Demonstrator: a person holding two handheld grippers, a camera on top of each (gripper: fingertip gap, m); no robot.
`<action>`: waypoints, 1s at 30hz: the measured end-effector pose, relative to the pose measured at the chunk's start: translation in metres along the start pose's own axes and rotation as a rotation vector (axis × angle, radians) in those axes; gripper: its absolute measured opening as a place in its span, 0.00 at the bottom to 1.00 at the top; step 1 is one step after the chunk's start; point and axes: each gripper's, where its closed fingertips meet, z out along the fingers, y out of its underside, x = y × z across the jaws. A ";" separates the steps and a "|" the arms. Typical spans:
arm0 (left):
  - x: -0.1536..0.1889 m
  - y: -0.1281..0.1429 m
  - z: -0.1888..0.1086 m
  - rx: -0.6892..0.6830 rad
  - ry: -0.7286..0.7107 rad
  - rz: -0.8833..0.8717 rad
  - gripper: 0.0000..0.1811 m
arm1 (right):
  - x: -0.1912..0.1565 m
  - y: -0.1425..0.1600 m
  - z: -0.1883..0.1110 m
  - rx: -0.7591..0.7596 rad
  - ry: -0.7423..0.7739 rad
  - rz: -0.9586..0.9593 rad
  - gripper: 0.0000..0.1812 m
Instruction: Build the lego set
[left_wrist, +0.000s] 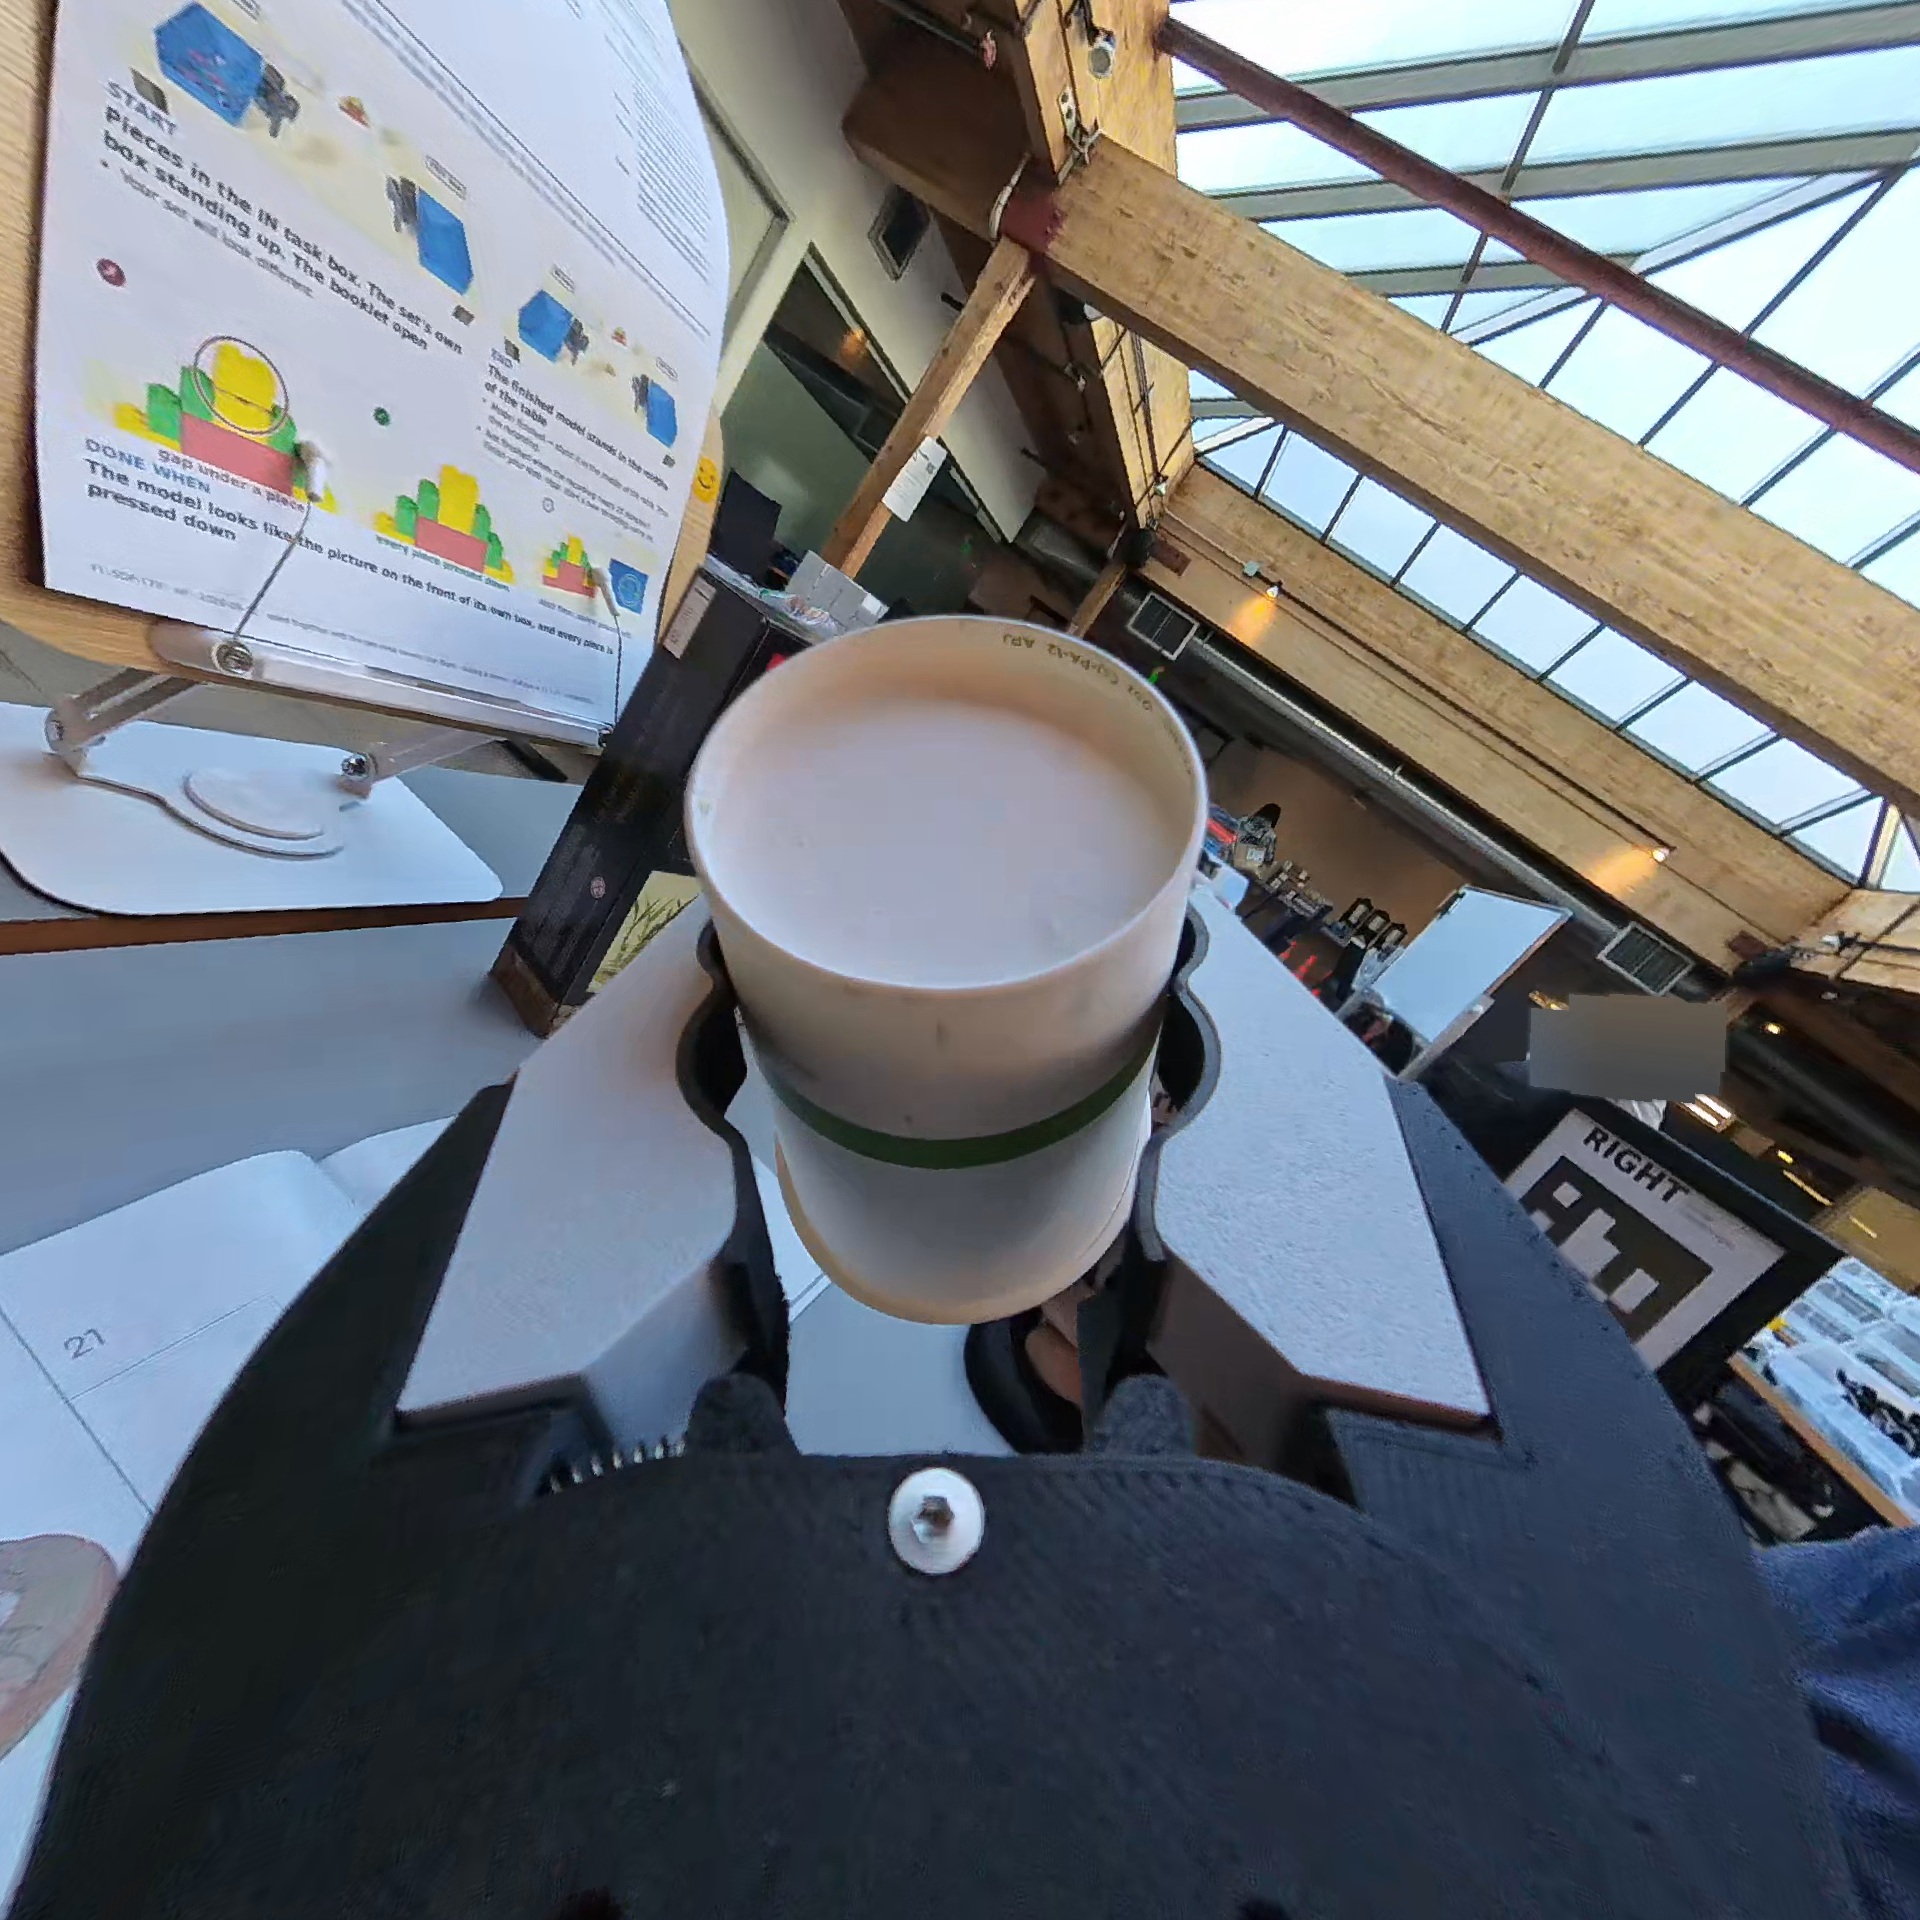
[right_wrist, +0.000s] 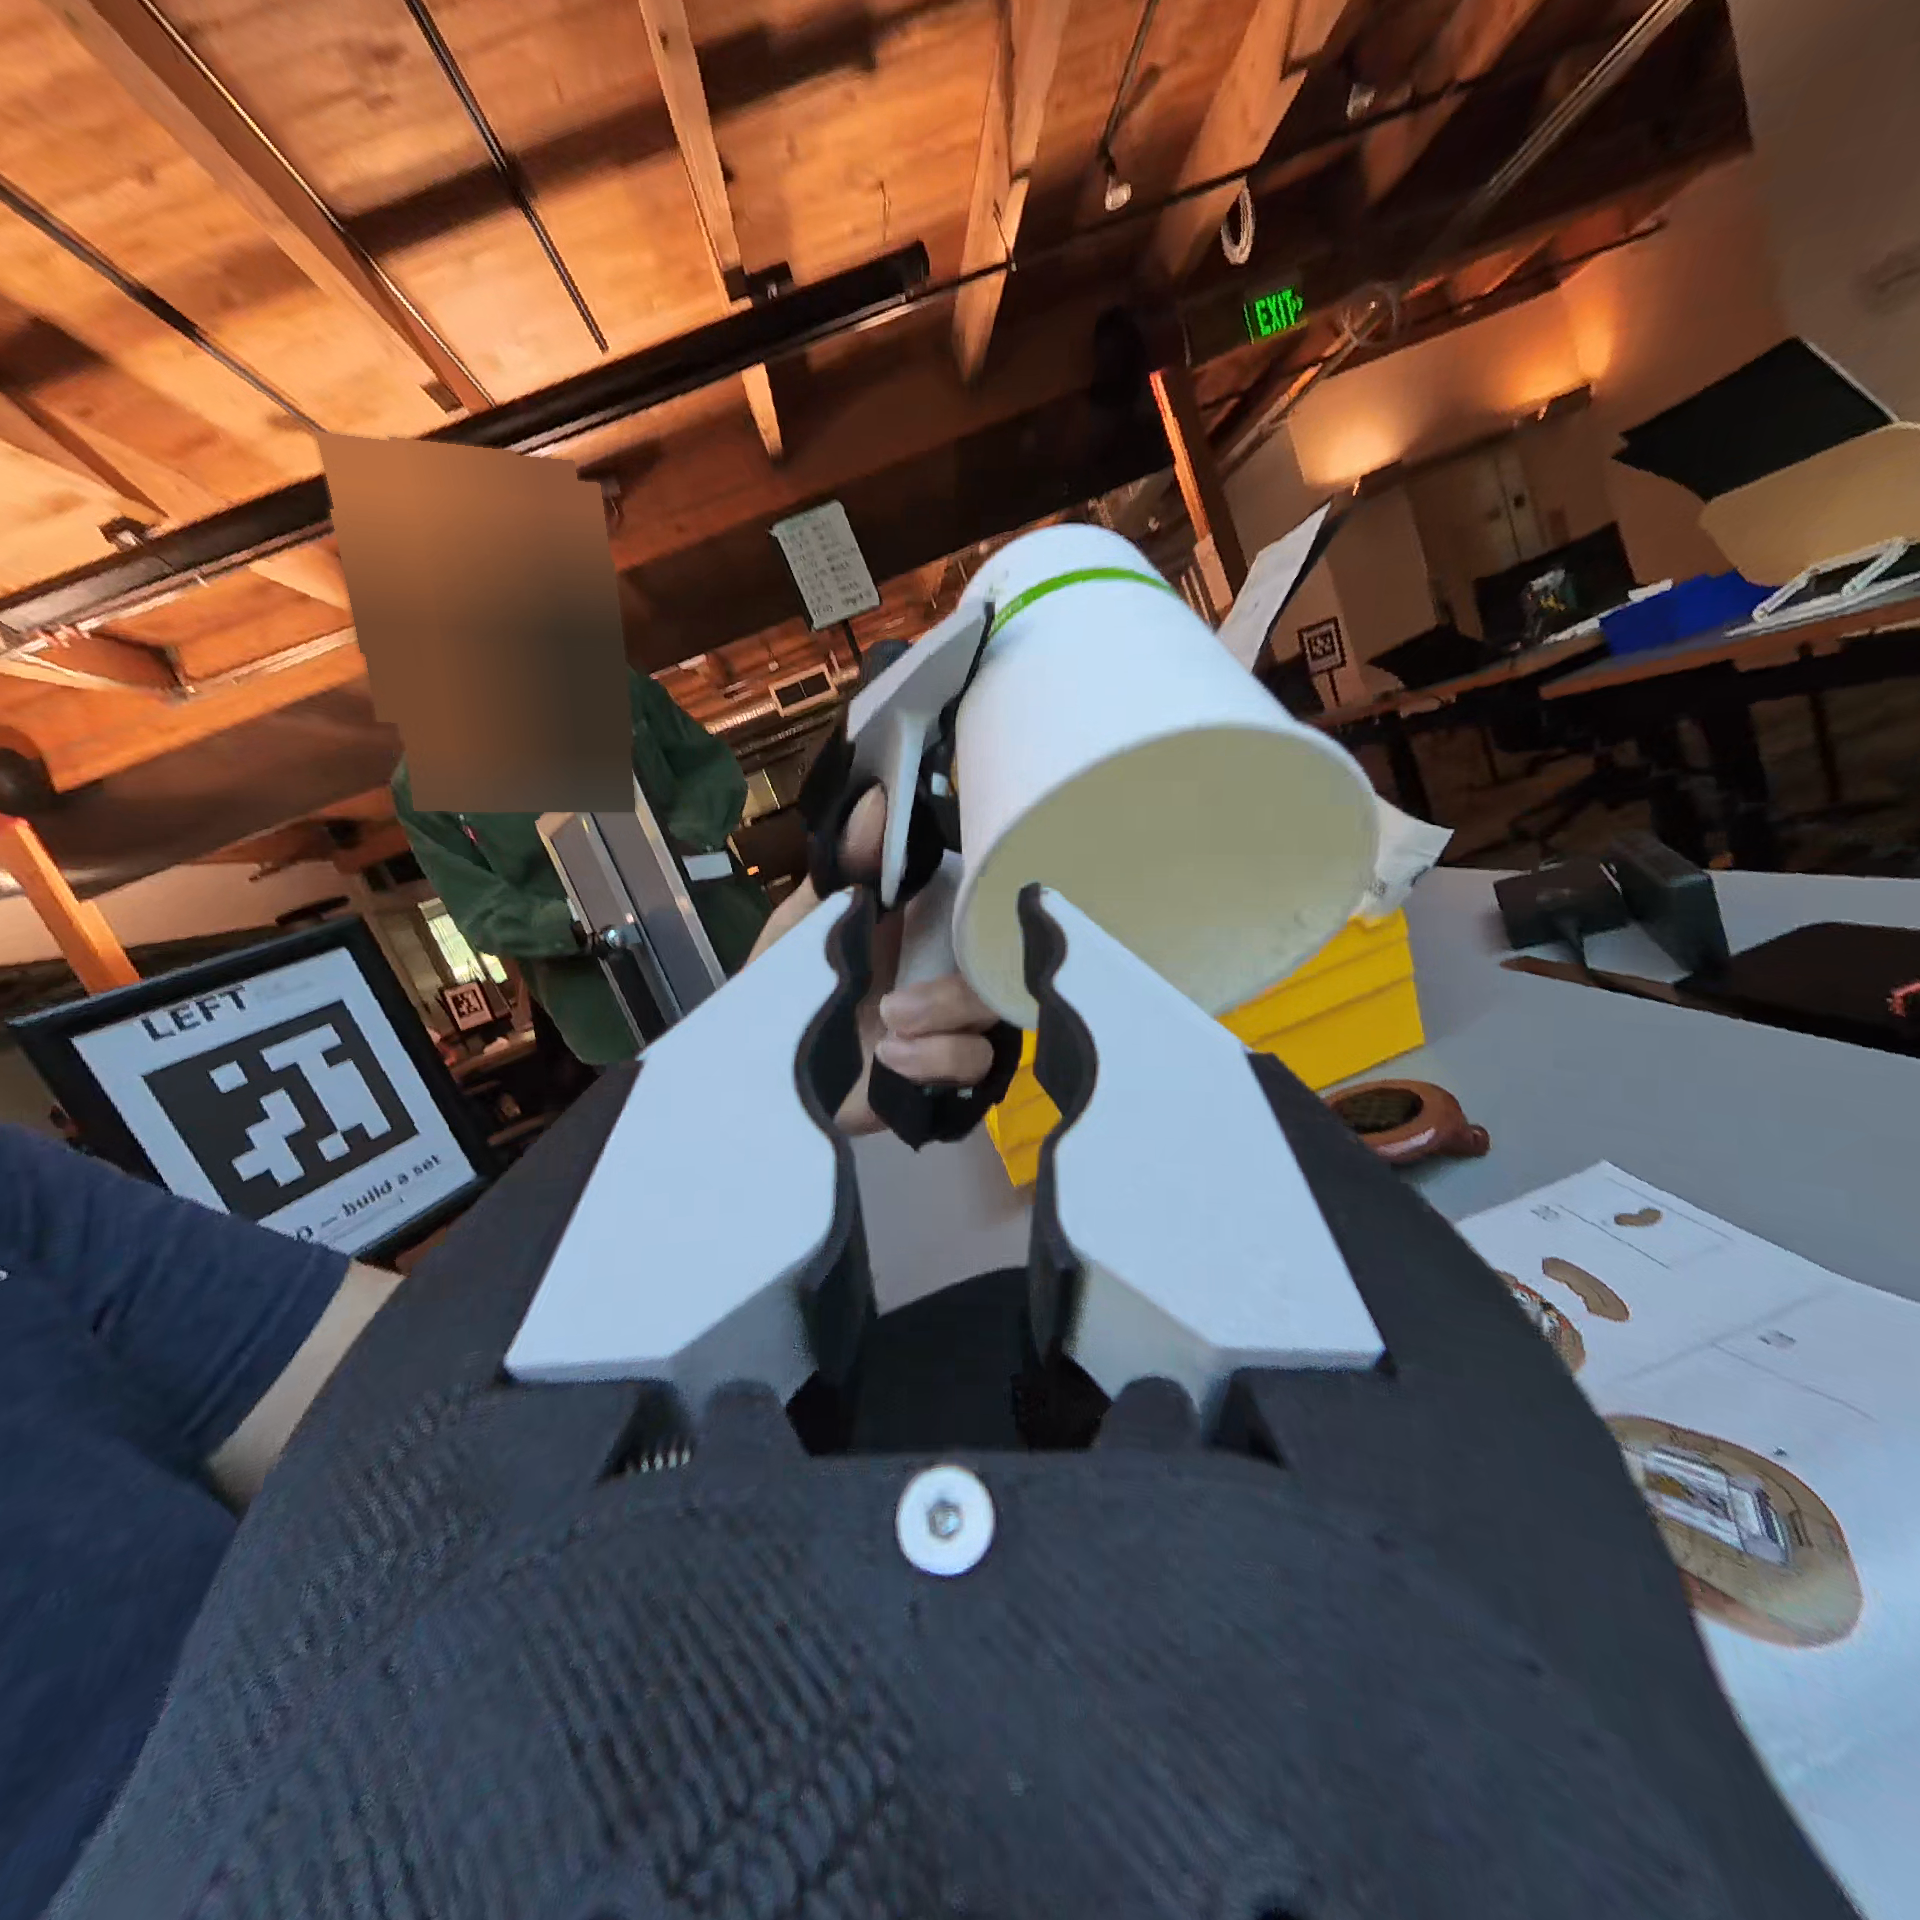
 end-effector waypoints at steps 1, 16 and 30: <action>0.002 0.003 0.001 -0.005 -0.003 0.019 0.44 | -0.002 -0.005 0.000 0.040 -0.012 0.012 0.14; 0.017 0.030 0.016 -0.097 0.094 -0.021 0.46 | -0.002 -0.006 -0.019 0.092 -0.105 0.172 0.00; -0.022 0.057 -0.069 -0.166 -0.165 0.116 0.50 | 0.020 -0.178 -0.176 -0.075 0.526 -0.729 0.00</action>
